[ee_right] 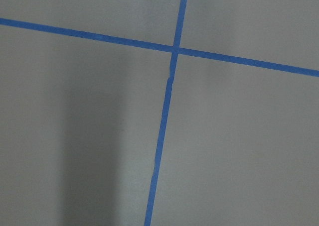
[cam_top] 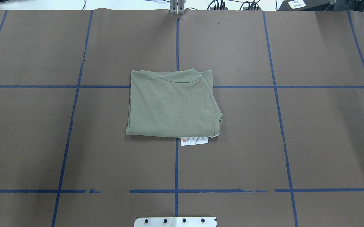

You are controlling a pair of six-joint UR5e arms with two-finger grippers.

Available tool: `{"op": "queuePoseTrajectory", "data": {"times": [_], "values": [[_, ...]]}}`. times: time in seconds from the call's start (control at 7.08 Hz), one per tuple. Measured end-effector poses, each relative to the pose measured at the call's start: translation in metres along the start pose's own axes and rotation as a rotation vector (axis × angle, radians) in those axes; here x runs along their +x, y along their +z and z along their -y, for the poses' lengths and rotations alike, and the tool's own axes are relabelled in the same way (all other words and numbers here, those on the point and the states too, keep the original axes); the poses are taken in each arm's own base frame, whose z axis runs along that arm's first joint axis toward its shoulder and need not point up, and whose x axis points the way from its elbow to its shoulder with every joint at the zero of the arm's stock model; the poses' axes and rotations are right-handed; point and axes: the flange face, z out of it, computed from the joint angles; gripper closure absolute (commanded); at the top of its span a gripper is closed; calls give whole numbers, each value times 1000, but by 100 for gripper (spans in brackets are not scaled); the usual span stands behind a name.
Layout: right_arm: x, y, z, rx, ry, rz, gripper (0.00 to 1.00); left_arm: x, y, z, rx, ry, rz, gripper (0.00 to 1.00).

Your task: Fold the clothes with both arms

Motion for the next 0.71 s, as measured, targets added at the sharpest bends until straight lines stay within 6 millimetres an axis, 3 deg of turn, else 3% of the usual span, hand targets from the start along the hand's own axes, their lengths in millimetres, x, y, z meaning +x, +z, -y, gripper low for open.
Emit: {"op": "queuePoseTrajectory", "data": {"times": [0.71], "values": [[-3, -1, -4, 3, 2, 10, 0, 0, -1, 0, -2, -5, 0, 0]]}}
